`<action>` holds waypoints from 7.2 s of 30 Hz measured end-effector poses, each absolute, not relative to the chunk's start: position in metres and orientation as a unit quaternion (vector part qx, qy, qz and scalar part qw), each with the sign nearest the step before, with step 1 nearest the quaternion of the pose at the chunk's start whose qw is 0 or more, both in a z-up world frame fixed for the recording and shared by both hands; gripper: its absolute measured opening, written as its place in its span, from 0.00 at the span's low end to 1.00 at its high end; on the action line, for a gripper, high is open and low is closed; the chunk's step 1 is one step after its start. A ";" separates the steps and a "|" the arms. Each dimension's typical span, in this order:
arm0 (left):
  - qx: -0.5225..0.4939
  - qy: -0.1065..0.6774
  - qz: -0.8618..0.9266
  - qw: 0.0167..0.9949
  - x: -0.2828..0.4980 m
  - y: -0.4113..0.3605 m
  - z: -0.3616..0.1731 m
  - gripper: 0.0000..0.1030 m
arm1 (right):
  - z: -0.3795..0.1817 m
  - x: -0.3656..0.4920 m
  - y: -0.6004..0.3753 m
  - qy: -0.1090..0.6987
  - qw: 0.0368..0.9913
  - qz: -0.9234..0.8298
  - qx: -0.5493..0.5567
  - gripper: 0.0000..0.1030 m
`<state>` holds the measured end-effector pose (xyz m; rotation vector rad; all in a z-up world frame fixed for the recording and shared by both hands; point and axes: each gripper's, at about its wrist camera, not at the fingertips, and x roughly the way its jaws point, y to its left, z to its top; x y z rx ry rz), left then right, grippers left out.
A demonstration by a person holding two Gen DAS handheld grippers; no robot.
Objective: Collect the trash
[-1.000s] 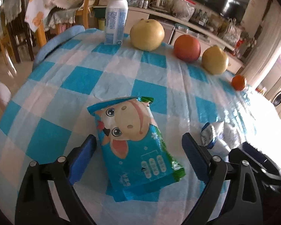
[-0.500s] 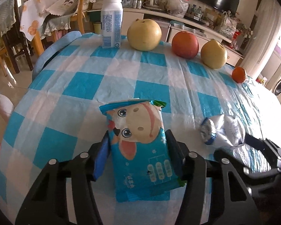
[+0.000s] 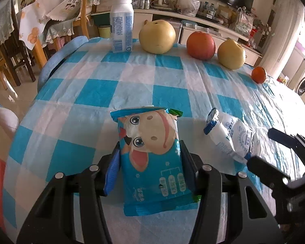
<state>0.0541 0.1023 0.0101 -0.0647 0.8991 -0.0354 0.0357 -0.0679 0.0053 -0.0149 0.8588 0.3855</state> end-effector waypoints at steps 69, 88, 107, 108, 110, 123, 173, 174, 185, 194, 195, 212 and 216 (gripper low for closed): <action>-0.054 0.361 0.022 0.931 -0.008 0.235 0.069 0.46 | 0.043 -0.018 0.062 0.356 0.898 0.249 -0.074 0.58; -0.051 0.321 0.106 0.940 -0.040 0.304 0.091 0.46 | 0.052 -0.058 0.143 0.339 0.891 0.285 -0.099 0.58; -0.090 0.299 0.214 0.925 -0.078 0.403 0.102 0.46 | 0.055 -0.095 0.245 0.338 0.866 0.350 -0.114 0.58; -0.093 0.299 0.220 0.924 -0.081 0.409 0.102 0.46 | 0.056 -0.097 0.253 0.336 0.863 0.356 -0.120 0.58; -0.103 0.300 0.229 0.920 -0.085 0.421 0.101 0.46 | 0.057 -0.101 0.264 0.333 0.860 0.364 -0.131 0.58; -0.131 0.307 0.270 0.903 -0.100 0.465 0.095 0.52 | 0.041 -0.112 0.321 0.335 0.840 0.378 -0.198 0.67; 0.023 0.291 0.187 0.938 -0.040 0.296 0.107 0.94 | 0.042 -0.082 0.105 0.368 0.904 0.208 -0.067 0.88; 0.024 0.292 0.184 0.938 -0.039 0.292 0.107 0.94 | 0.042 -0.081 0.101 0.368 0.904 0.206 -0.066 0.88; 0.044 0.290 0.153 0.944 -0.027 0.243 0.103 0.95 | 0.041 -0.076 0.055 0.367 0.912 0.181 -0.039 0.88; 0.045 0.294 0.121 0.947 -0.018 0.203 0.097 0.95 | 0.040 -0.073 0.012 0.364 0.919 0.151 -0.019 0.88; 0.046 0.294 0.117 0.947 -0.017 0.198 0.096 0.95 | 0.040 -0.073 0.007 0.364 0.920 0.148 -0.016 0.88; 0.060 0.292 0.030 0.954 -0.012 0.112 0.088 0.96 | 0.052 -0.074 -0.067 0.335 0.938 0.087 0.004 0.88; 0.051 0.295 0.002 0.954 -0.012 0.095 0.086 0.96 | 0.054 -0.074 -0.084 0.328 0.942 0.073 0.012 0.88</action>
